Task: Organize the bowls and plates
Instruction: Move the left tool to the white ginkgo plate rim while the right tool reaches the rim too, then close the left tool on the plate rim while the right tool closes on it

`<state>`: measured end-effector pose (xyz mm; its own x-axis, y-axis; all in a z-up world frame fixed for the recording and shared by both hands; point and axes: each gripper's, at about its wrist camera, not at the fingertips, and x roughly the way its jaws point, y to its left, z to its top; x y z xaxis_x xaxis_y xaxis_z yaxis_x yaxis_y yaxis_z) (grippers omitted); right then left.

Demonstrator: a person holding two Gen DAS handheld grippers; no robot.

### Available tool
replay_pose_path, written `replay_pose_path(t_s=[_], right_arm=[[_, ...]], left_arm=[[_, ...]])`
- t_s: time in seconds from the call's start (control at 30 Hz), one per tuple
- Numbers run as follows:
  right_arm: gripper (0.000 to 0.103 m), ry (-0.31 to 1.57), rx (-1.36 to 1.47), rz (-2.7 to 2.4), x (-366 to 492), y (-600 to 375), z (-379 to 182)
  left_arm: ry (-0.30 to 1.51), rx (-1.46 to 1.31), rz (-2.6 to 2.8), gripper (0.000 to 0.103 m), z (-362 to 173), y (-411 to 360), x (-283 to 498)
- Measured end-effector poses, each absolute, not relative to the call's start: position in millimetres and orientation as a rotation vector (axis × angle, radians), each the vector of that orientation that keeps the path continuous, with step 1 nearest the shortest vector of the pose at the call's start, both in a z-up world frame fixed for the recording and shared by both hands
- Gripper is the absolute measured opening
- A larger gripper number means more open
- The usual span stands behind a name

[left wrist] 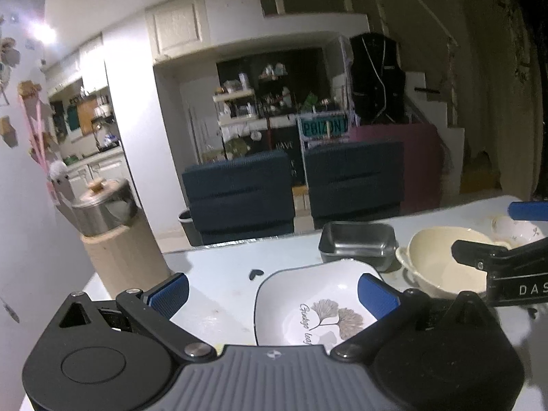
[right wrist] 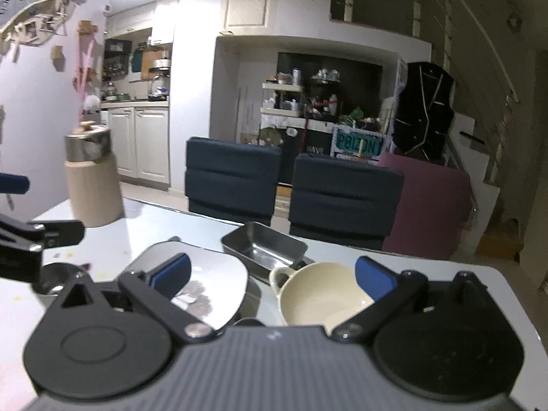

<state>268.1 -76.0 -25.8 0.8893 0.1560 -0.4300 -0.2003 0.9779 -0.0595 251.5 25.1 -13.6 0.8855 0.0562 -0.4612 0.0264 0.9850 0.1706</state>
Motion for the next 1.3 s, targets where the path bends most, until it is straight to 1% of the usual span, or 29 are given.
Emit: replay_pose_path(t_s=[0.13,0.3,0.53,0.57,0.63,0.67,0.7,0.73,0.8,0.87,0.9,1.03,1.1,1.17,1.23,1.27,1.3], right_arm=[[0.103,0.512,-0.054,0.242,299.1,-79.9,-38.3],[0.103,0.583,0.045,0.245,329.7,-84.7,-52.0],[0.103,0.686,0.188,0.302,363.7,-87.7,-65.3],[0.101,0.703,0.209,0.318,367.5,-88.2,-68.1],[0.091,0.746,0.249,0.344,374.3,-88.1,-74.2],[0.081,0.77,0.267,0.347,378.2,-87.3,-77.7],[0.074,0.8,0.287,0.343,381.9,-87.0,-82.0],[0.071,0.827,0.307,0.346,384.9,-87.3,-85.6],[0.052,0.866,0.339,0.353,391.8,-86.4,-93.8],[0.043,0.898,0.344,0.329,399.1,-84.8,-99.6],[0.039,0.902,0.334,0.32,401.5,-83.3,-101.4],[0.034,0.92,0.317,0.283,409.0,-77.9,-110.0],[0.026,0.923,0.299,0.286,411.4,-73.3,-113.1],[0.022,0.93,0.263,0.289,415.8,-66.4,-117.8],[0.014,0.93,0.211,0.267,415.9,-61.1,-117.5],[0.008,0.929,0.187,0.252,417.6,-58.7,-118.7],[0.008,0.93,0.191,0.249,418.4,-58.7,-119.2]], left_arm=[[0.513,0.191,0.021,0.103,-25.2,25.8,273.9],[0.569,0.142,0.044,0.103,-33.3,33.1,298.8],[0.599,0.114,0.005,0.103,-45.1,36.7,324.7],[0.593,0.113,-0.009,0.103,-47.7,37.2,326.2],[0.585,0.095,-0.045,0.103,-52.3,40.6,329.7],[0.594,0.077,-0.059,0.103,-54.8,43.2,332.3],[0.611,0.058,-0.069,0.103,-57.6,45.9,335.9],[0.621,0.046,-0.075,0.103,-59.3,47.7,338.7],[0.636,0.024,-0.082,0.103,-63.3,53.8,346.0],[0.657,-0.005,-0.082,0.103,-66.7,61.0,353.8],[0.669,-0.02,-0.078,0.103,-67.8,64.1,357.3],[0.722,-0.095,-0.049,0.103,-75.7,82.0,368.9],[0.731,-0.118,-0.064,0.103,-79.4,89.5,372.1],[0.755,-0.142,-0.056,0.103,-83.3,97.2,376.6],[0.766,-0.167,-0.05,0.102,-85.9,104.1,378.8],[0.772,-0.183,-0.058,0.102,-87.4,107.4,380.0],[0.781,-0.202,-0.068,0.102,-89.3,110.8,381.4]])
